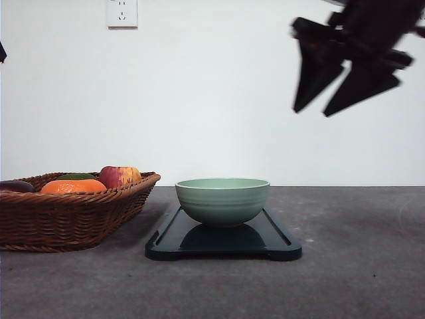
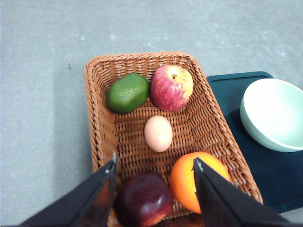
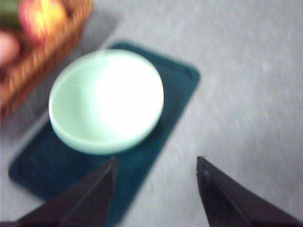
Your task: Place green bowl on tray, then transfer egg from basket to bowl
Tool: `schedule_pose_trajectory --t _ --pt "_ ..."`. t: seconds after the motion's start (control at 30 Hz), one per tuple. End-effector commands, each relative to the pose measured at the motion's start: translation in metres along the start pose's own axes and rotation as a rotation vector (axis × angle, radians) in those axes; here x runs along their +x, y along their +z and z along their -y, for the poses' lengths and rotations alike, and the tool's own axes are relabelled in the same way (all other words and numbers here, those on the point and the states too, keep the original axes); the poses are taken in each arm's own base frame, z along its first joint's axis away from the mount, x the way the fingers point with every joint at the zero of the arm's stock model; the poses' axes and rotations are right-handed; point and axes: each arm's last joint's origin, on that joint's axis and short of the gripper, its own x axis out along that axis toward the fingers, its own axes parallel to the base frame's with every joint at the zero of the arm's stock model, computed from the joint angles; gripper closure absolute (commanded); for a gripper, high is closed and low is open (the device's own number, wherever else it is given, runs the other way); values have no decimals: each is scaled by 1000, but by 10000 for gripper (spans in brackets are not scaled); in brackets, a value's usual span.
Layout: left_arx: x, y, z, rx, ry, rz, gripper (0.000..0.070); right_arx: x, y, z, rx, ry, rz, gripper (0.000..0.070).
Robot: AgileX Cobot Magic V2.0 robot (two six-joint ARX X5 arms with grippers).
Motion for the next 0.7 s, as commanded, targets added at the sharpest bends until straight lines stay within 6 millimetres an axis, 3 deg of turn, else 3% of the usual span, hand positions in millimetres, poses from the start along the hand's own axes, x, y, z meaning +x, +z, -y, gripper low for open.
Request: schedule_pose_trajectory --t 0.0,0.17,0.4,0.47,0.67 --pt "-2 6 1 -16 -12 24 390 -9 0 0 -33 0 41 366" --pt "-2 6 3 -59 -76 25 389 -29 -16 7 -38 -22 74 366" --pt "-3 10 7 -109 -115 11 369 -31 -41 17 -56 -11 36 366" --pt "-3 16 9 -123 -119 -13 334 -30 -45 18 -61 -9 20 366" --pt "5 51 16 -124 -124 -119 332 -29 -48 21 -63 -11 15 366"
